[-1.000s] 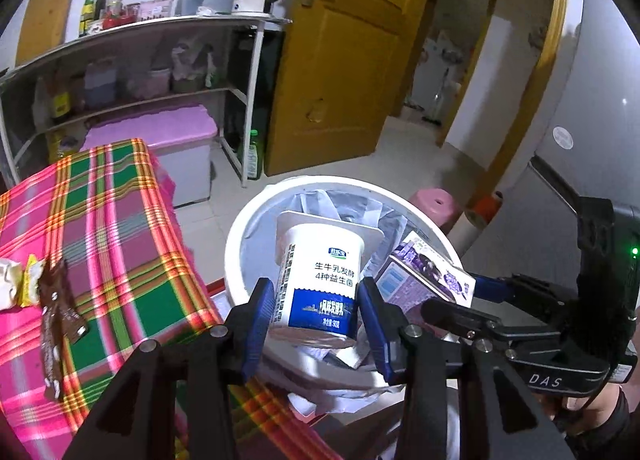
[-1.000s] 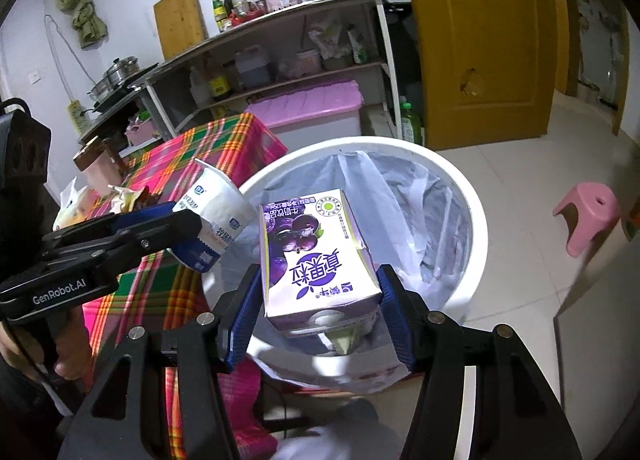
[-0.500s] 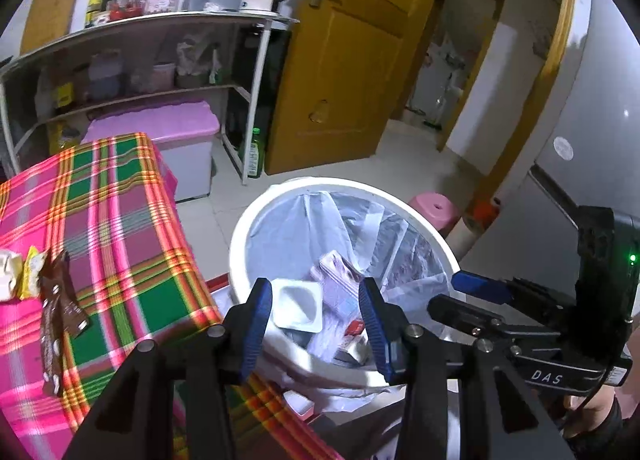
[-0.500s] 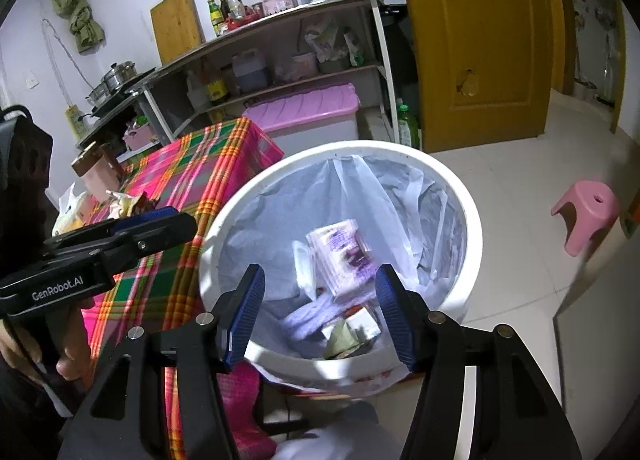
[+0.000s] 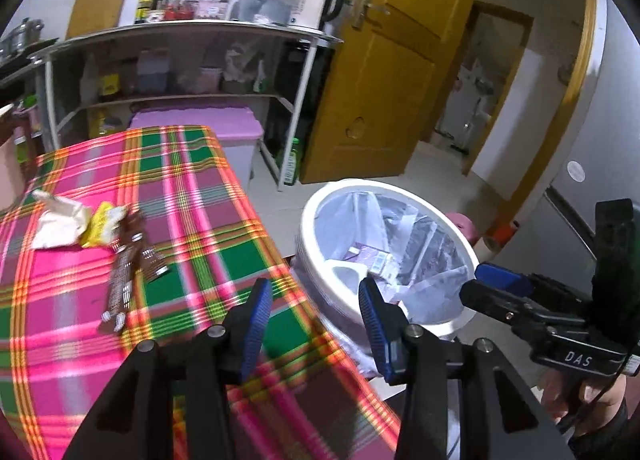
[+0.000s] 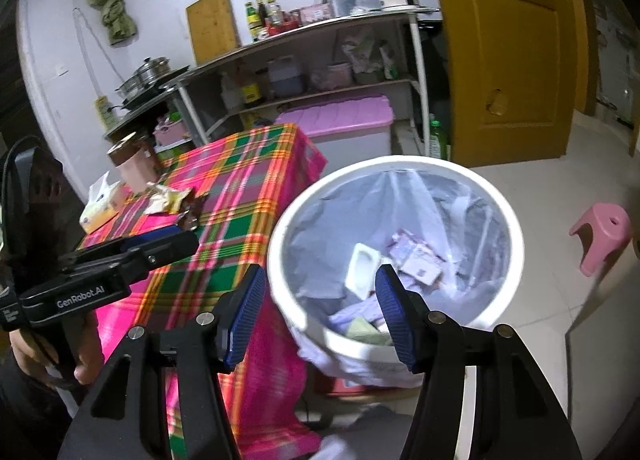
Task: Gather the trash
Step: 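Move both tools back toward the brown snack bar wrapper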
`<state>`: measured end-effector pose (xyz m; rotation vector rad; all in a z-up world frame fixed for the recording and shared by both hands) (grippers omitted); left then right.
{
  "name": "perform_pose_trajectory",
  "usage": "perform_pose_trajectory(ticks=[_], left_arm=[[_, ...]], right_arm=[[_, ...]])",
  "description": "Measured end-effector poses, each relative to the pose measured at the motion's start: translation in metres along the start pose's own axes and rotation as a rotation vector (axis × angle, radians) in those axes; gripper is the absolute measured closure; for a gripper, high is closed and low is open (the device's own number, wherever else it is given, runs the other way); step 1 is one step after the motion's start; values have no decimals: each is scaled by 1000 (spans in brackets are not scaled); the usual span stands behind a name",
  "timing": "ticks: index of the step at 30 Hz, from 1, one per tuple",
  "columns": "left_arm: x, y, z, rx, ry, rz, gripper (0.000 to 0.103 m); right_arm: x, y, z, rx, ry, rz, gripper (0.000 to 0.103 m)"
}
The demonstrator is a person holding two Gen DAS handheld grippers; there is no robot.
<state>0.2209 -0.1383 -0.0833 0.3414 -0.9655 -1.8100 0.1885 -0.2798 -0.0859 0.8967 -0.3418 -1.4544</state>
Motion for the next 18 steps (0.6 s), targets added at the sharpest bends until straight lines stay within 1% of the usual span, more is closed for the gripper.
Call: perform_pose_trajectory(ticks=[7,11,18], left_arm=[[-32,-18,24,12,71,47,58],[-52,-27,35,18,107,82,58],[-87,-30,52,40,170,132,58]], right_arm=[[-40,-12,-6,-30,64,67,45],[-58,-18,-13,-52,85,94,46],[-80,-20,-23,-76,132,114,45]])
Point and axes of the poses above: each gripper's, at about its wrist camera, not at the fingertips, and z roughly against the way its jaws point, x to its right, y to its top, the point moved 9 cm from there along -z, roughly the way its jaws point, and after that the axes turned 5 degrees about -z, right-handed, at the moved point
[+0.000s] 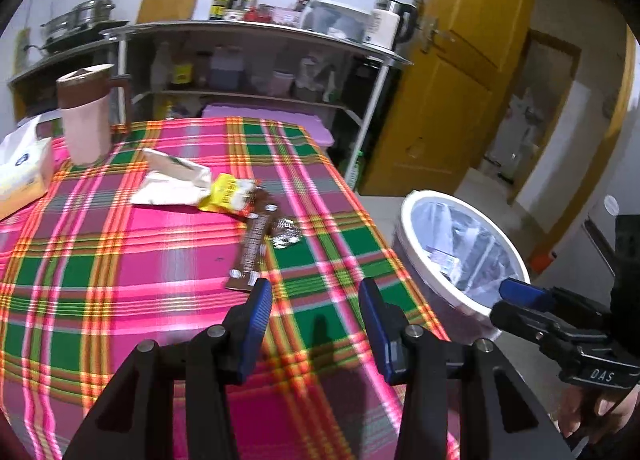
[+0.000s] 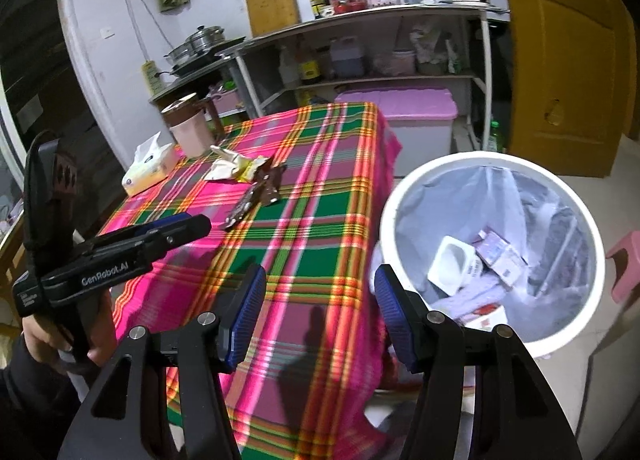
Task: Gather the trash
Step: 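Move both tools back toward the brown snack bar wrapper, then grasp the brown snack bar wrapper with the left gripper and lift it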
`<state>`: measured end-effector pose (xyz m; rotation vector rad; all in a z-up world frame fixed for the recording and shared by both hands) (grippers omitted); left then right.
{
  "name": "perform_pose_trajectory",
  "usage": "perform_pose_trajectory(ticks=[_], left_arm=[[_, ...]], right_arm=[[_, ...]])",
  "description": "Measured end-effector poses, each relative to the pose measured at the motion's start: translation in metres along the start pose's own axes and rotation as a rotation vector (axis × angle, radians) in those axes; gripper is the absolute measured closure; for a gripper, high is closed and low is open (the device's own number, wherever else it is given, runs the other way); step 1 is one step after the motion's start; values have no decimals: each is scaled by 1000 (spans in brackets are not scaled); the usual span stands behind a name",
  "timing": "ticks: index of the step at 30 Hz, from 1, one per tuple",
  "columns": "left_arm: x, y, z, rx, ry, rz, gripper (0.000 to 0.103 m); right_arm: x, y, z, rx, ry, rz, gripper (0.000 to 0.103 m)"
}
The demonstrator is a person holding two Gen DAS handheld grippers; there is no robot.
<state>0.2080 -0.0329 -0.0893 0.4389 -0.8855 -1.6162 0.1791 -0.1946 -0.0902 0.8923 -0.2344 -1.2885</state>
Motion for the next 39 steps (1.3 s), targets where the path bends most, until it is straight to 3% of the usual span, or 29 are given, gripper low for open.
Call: perform_pose_trajectory(ticks=[6,19,21,24,25,31,39], left_arm=[[-20,2,-8,-11,38,16,58],[-36,4,-63,-95,103,-9,59],[-39,4,-70,-112,112,-12,62],[-43,3,-81,-146,117,-2,74],[-42,4,-82,-146,114,-4,79],[-42,0,-79,-140,102,20,80],[-49,-11,-41,-87,83,51,81]], right_arm=[[-9,4,-11,-18,12,9,45],[-11,10,-30,-43,5,30,45],[-11,10,-33,-48,5,28,46],[-10,11,-39,-57,2,27,46],[-10,11,-40,-59,2,27,46],[-15,16,-44,-60,-3,37,47],[-35,21,-41,-54,-2,75,48]])
Point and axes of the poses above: each gripper's, at about its wrist camera, not at the fingertips, and z roughly against the way its jaws point, x to its right, y to its top, the point moved 9 cm from there along -z, roughly the way its jaws point, and after that the axes turned 5 degrees about -z, right-handed, at the moved point
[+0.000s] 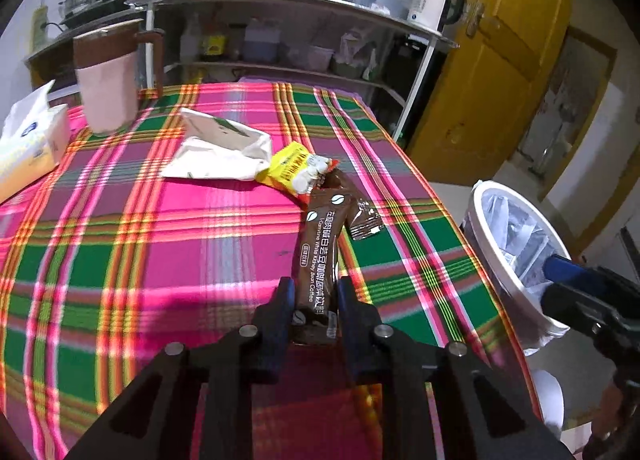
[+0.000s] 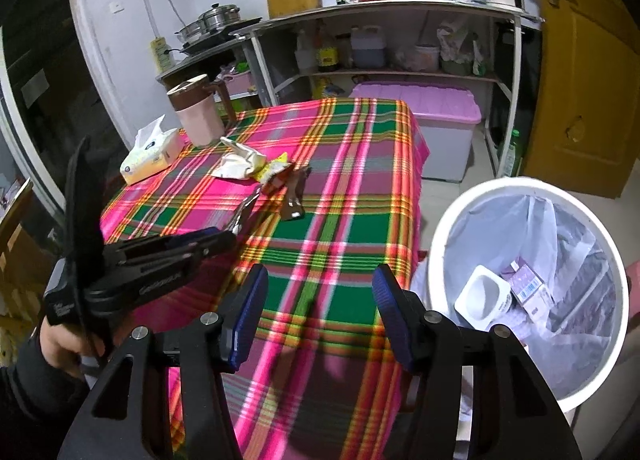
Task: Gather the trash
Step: 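Grasp the brown snack bar wrapper with the left gripper and lift it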
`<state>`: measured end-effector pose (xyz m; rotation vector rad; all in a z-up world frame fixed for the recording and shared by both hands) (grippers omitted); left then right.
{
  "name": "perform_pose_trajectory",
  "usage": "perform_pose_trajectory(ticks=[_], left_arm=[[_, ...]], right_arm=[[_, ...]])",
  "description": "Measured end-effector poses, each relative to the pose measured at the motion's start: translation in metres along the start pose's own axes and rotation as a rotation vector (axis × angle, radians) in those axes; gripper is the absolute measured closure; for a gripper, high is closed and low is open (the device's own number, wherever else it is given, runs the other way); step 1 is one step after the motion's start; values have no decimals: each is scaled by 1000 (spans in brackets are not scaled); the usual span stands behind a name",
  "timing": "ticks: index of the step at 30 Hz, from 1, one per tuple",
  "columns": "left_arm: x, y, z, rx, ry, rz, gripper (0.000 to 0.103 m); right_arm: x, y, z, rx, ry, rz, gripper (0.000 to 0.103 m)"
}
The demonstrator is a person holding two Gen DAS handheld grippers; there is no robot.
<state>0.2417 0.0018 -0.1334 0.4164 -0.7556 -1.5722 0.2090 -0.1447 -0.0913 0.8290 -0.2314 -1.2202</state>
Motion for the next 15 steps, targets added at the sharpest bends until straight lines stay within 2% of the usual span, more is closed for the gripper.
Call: perform_pose_trajectory(ticks=[8,15], left_arm=[[-31,-5,38,59,14,54,81],[-58,-7,54,87,41,101,81]], right_arm=[[-37,5,-6,-11,24,69,48],[-66,14,-22,-28,65,100,48]])
Point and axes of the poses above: each gripper's, at about its wrist camera, not at the fingertips, and z roughly against the way its jaws point, x to its right, y to its top, the point moved 9 cm from there along -z, roughly the way its jaws point, and after that the axes turned 5 degrees about -z, right-handed, at the moved point
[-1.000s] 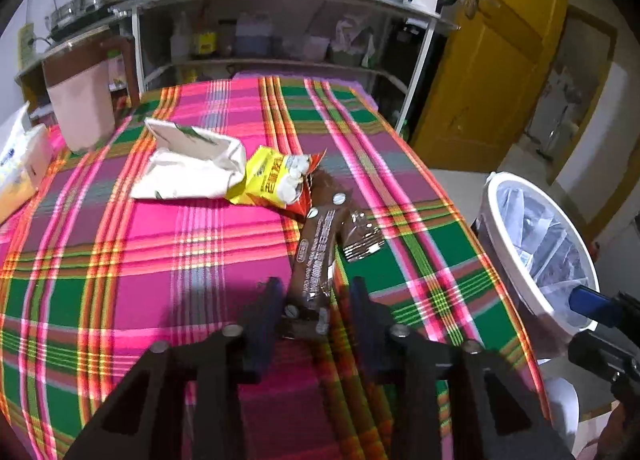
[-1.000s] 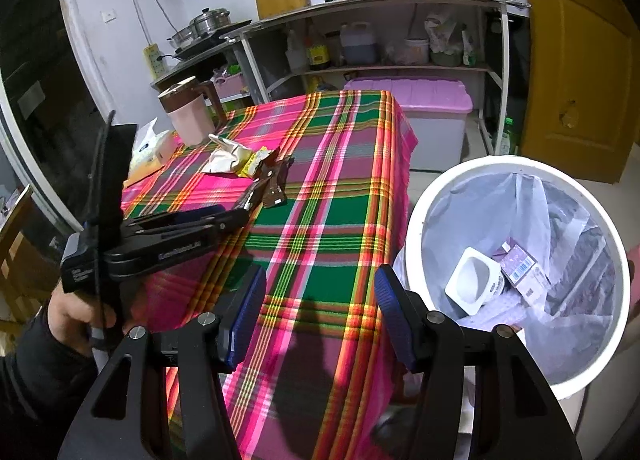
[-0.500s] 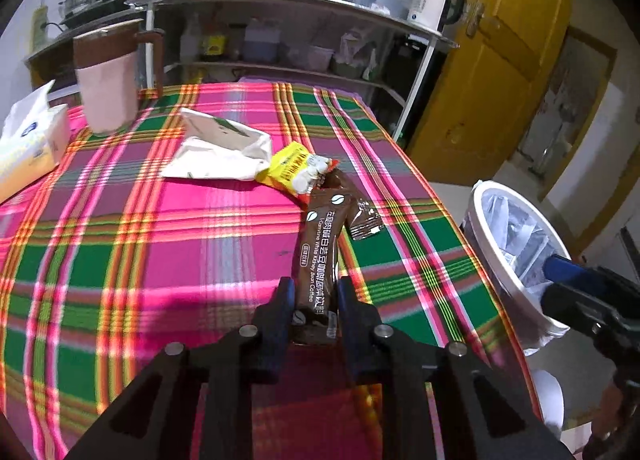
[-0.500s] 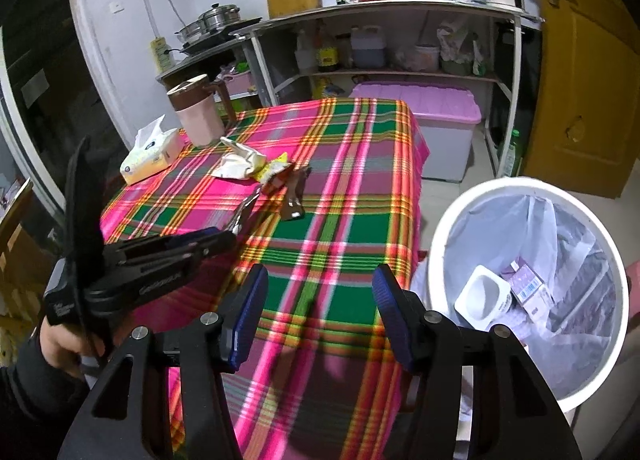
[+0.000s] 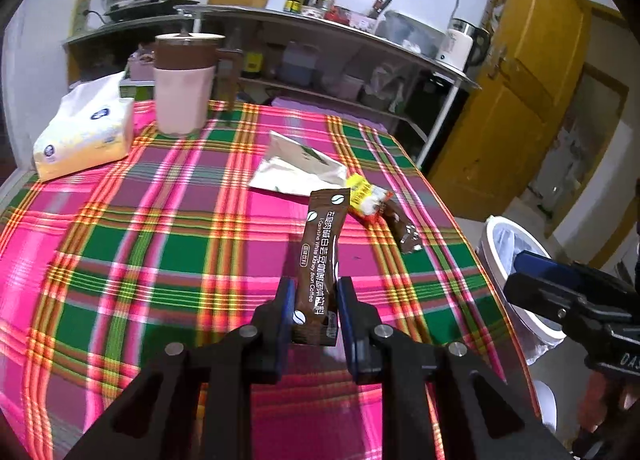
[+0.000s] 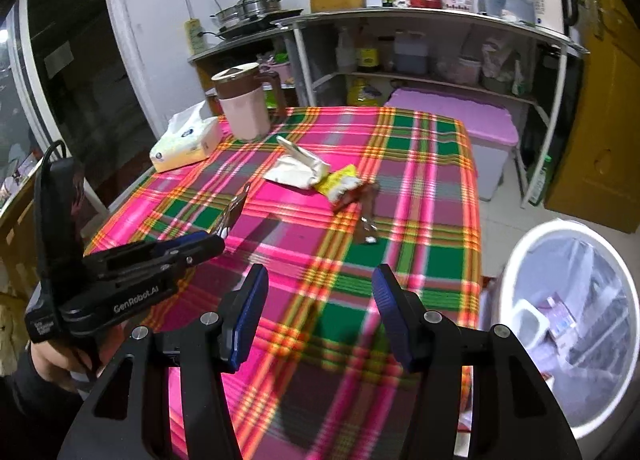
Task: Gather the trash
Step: 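Grasp the brown snack bar wrapper with the left gripper and lift it, then grasp the yellow snack bag with the right gripper while the left holds the wrapper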
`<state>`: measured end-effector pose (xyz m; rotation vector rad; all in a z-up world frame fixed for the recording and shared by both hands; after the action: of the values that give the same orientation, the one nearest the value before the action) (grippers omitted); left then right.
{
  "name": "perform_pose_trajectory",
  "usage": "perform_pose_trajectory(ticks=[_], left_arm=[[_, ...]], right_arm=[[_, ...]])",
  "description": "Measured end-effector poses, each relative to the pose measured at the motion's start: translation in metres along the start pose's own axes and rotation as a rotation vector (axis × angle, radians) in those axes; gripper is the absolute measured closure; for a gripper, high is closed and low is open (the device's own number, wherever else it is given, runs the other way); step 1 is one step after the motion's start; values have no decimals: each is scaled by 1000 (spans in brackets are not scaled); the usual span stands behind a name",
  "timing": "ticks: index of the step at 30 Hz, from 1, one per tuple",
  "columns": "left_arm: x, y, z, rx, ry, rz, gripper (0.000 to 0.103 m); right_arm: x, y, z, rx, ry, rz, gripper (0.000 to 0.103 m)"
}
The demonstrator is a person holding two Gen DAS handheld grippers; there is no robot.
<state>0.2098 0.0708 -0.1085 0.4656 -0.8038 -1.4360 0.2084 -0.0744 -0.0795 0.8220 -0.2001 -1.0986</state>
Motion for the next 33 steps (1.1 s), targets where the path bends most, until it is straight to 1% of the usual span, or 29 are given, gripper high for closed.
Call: perform_pose_trajectory(ticks=[3,10,21,23,27,30,31,32,33], left_arm=[[-8,4,3,11,8,12,81],[-23,9,1,17,19,33,81],[-37,16,-15,12,13,57,81],[-38,17,-18,10,9,61,81],[-40,16,-24,3,0,65,81],[-40,16,-28,-3,-6,68,81],[-41,15,-29,-5,-7,69,81],[-41,15,-30,-7,-7,70,81],[-41,14,-31,-9,-9,71,81]], right_arm=[[-4,7,-12,-9,8,11,48],[-3,27,-52,-47,-28,81,48],[3,62,-109,-47,-81,209,48],[3,64,-119,-54,-84,226,48],[8,64,-141,-96,-95,245,48],[13,63,-149,-114,-110,248,48],[14,63,-150,-114,-107,240,51],[15,64,-150,-109,-104,225,61],[16,64,-150,-111,-101,217,64]])
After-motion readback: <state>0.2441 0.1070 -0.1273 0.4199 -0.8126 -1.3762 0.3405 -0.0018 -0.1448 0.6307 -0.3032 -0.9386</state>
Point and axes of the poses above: each gripper's, at about its wrist camera, not at the fingertips, and z roughly against the way its jaws point, x to its right, y to its top, the point moved 9 cm from there along -z, roughly the way its jaws point, and after that the axes turned 5 degrees about -z, right-handed, at the moved point
